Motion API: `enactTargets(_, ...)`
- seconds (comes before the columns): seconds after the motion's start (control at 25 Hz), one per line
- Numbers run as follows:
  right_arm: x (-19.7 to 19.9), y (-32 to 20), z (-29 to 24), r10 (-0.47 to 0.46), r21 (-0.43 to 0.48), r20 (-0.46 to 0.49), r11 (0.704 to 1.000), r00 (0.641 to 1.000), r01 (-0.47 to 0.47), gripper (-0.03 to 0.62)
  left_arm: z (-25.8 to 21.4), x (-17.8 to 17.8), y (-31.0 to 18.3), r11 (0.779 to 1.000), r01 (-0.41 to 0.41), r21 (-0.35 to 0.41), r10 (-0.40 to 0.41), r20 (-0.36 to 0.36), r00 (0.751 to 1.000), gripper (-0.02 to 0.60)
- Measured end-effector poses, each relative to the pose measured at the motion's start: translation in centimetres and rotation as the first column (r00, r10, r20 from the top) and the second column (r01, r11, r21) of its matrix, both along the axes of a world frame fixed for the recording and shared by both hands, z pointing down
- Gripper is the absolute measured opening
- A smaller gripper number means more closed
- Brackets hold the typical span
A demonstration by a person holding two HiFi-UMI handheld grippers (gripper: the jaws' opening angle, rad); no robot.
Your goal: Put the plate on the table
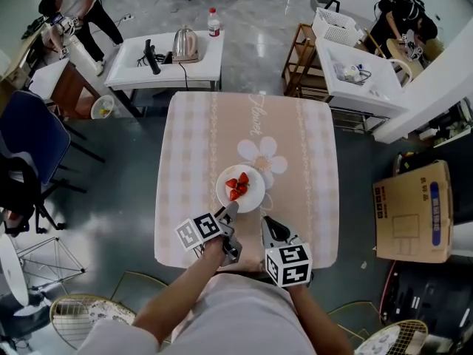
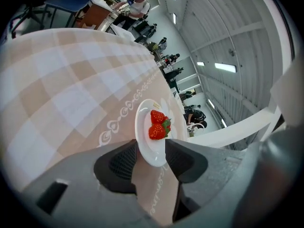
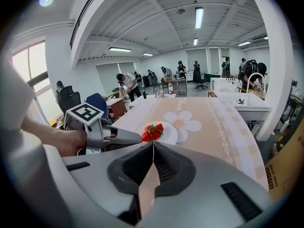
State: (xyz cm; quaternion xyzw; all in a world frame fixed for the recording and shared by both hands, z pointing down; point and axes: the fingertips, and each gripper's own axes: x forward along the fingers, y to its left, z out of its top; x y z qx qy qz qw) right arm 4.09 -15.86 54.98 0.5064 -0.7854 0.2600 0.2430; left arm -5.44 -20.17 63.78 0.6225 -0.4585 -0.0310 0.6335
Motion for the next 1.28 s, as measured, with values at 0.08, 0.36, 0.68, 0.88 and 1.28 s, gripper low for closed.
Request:
enactTargets(0.08, 0.0, 0.2, -0.1, -0.001, 0.002, 0.003, 1.000, 1.000, 0.001, 0.005, 0.2, -0.1, 0.5, 1.000, -0.021, -0.015, 0.021, 0.034, 0.999, 0.179)
enactTargets(0.36, -0.1, 0.7, -0.5, 0.000, 0.010, 0.016, 1.000, 1.000, 0.000, 0.005, -0.6, -0.3, 1.1, 0.999, -0.037, 0.014, 0.036, 0.057, 0.998, 0.179)
enactTargets(0.68, -0.5, 1.4, -1.9, -0.018, 0.046, 0.033, 0.999, 0.999, 0.017, 0.005, -4.3, 0.9, 2.4, 0.979, -0.155, 0.135, 0.136, 0.138, 0.981, 0.178)
enactTargets(0.88, -0.7, 2.3, -3.0, -0.043, 0.068, 0.048, 0.997, 0.998, 0.039, 0.005, -6.9, 1.6, 3.6, 0.945, -0.231, 0.231, 0.180, 0.225, 0.958, 0.173)
enactTargets(1.28, -1.1, 4.2, -5.4, -0.099, 0.124, 0.068, 0.988, 0.993, 0.090, 0.005, -11.8, 3.7, 6.2, 0.853, -0.340, 0.396, 0.195, 0.363, 0.911, 0.090)
